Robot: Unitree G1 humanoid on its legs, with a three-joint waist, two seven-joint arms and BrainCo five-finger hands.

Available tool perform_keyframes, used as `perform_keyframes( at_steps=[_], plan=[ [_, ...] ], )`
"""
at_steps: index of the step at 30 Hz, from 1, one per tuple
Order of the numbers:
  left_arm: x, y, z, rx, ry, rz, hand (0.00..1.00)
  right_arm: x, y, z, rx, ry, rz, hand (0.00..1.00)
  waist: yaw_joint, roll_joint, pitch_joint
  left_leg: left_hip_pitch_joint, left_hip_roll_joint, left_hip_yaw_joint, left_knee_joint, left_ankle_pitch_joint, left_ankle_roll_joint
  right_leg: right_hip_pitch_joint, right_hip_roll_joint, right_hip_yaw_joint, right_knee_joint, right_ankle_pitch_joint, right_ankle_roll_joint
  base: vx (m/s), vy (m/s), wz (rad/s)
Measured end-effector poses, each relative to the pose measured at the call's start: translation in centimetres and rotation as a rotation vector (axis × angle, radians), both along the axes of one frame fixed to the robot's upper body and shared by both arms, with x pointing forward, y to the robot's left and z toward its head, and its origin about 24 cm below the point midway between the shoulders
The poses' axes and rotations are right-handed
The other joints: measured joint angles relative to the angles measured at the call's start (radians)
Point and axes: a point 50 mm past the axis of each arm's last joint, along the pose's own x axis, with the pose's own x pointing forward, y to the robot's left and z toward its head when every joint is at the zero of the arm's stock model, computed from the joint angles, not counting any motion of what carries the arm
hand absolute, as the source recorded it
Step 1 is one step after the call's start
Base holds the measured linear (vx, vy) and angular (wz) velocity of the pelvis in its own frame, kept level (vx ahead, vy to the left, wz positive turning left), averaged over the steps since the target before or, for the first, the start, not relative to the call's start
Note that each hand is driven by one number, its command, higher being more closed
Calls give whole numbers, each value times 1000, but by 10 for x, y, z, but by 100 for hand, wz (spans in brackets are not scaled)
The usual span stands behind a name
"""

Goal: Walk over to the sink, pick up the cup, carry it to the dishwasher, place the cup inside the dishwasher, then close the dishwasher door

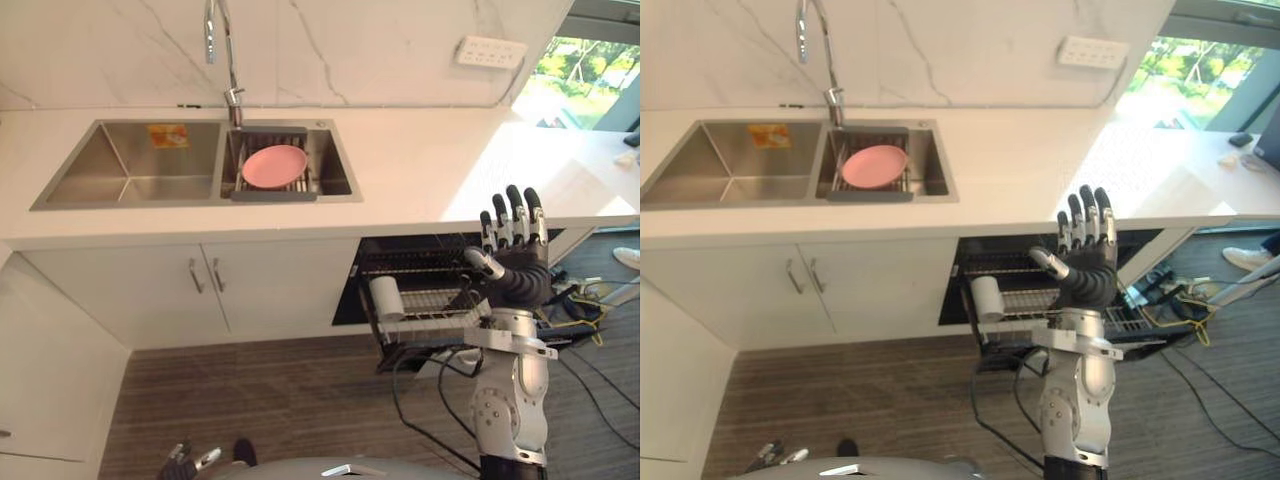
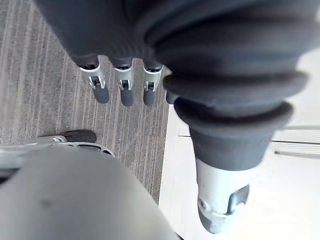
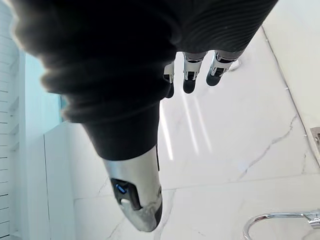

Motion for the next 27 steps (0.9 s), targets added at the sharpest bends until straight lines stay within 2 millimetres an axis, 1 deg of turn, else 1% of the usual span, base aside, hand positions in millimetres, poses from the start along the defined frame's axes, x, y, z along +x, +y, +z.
perform_keyframes(
  at_steps=[3,6,7,10,11,12,13,14,15,16,17,18,19,20,21,22,23,24,25,26,27],
  plan=[
    [-5,2,-1,-21,19,81,0,-1,4,-2,13,5,14,0,0,-4,-3,-4,0,-8,0,1,-1,1,2,0,-1,0,0,2,11,8],
    [-9,2,-3,-46,37,159,0,-4,10,5,8,-28,34,0,1,-5,-4,-8,1,-16,0,2,-2,3,7,0,-5,0,0,10,-1,9],
    [-11,2,-4,-54,45,187,0,-6,12,8,6,-38,42,0,5,-6,-5,-6,1,-17,0,2,-2,5,8,1,-6,-1,0,0,0,0],
    [-16,2,-5,-59,63,227,0,-6,12,5,11,-15,44,0,22,-8,-7,7,3,-11,8,-11,2,24,12,11,-5,-10,6,32,-10,1],
    [-17,2,-5,-59,62,245,0,-7,12,4,15,-11,43,0,22,-6,0,-7,7,-10,40,-28,0,34,18,22,-5,-23,4,27,-15,16],
    [-17,3,-5,-59,60,251,0,-7,12,4,17,-11,41,0,20,-8,5,-35,15,-13,102,-57,-2,34,22,35,-4,-33,-5,27,-15,13],
    [-17,0,-5,-71,48,288,0,-8,12,7,15,-21,41,0,30,-7,22,-100,49,-12,269,-127,-7,37,33,44,3,-38,-15,0,0,0],
    [-20,-3,-7,-101,44,363,0,-11,13,13,8,-48,42,0,42,24,43,-161,84,-10,406,-192,-17,52,55,41,9,-37,-16,0,0,0],
    [-23,-4,-7,-115,47,398,0,-12,13,15,9,-56,41,0,40,21,49,-164,92,-10,431,-203,-24,66,57,40,8,-37,-16,0,8,15],
    [-27,-5,-8,-141,50,441,0,-12,12,15,9,-58,31,0,43,30,59,-153,90,-9,434,-204,-32,79,48,38,9,-42,-12,59,12,20],
    [-26,-4,-8,-152,38,466,0,-11,9,17,17,-65,8,0,58,5,69,-157,82,-10,467,-192,-61,96,35,53,4,-47,-16,59,17,15],
    [-26,-3,-7,-154,27,475,0,-10,8,19,25,-74,-2,0,61,-3,89,-173,76,-18,497,-203,-72,107,26,61,-2,-47,-16,0,31,0],
    [-30,-6,-8,-167,33,479,0,-7,9,22,35,-89,-13,0,70,4,92,-185,54,-69,446,-204,-72,112,9,71,-5,-51,-10,-32,98,-22],
    [-35,-15,-9,-198,35,489,0,-6,8,25,37,-101,-21,0,75,28,95,-187,53,-133,382,-193,-77,113,6,112,-19,-56,-4,-39,144,-40],
    [-42,-21,-10,-212,49,504,0,-5,8,27,32,-103,-22,0,76,44,94,-185,59,-171,373,-198,-83,117,6,130,-34,-60,1,60,253,-83],
    [-55,-36,-11,-247,84,533,0,-4,10,27,25,-102,-8,0,82,78,96,-184,80,-172,366,-195,-105,128,25,178,-74,-73,-8,105,207,-75],
    [-62,-45,-13,-269,111,552,0,-4,10,27,26,-101,-6,0,81,104,96,-186,88,-168,376,-185,-93,136,40,218,-52,-83,-10,229,206,-69],
    [-63,-45,-13,-276,115,547,0,-1,14,24,42,-85,7,0,63,91,116,-183,84,-156,421,-200,-72,127,57,255,40,-91,-21,253,77,-60],
    [-66,-37,-12,-263,107,556,0,1,17,23,41,-78,23,0,74,38,115,-181,61,-105,464,-227,-36,134,20,250,48,-153,-1,275,86,-57],
    [-65,-31,-12,-254,103,548,0,1,16,24,44,-86,15,0,72,30,119,-179,52,-95,499,-257,-28,146,6,254,49,-161,-2,221,79,-50],
    [-62,-25,-11,-245,94,532,0,0,12,24,42,-85,-3,0,62,6,107,-165,25,-85,517,-289,-10,161,-19,256,62,-158,1,223,128,-13]
  ],
)
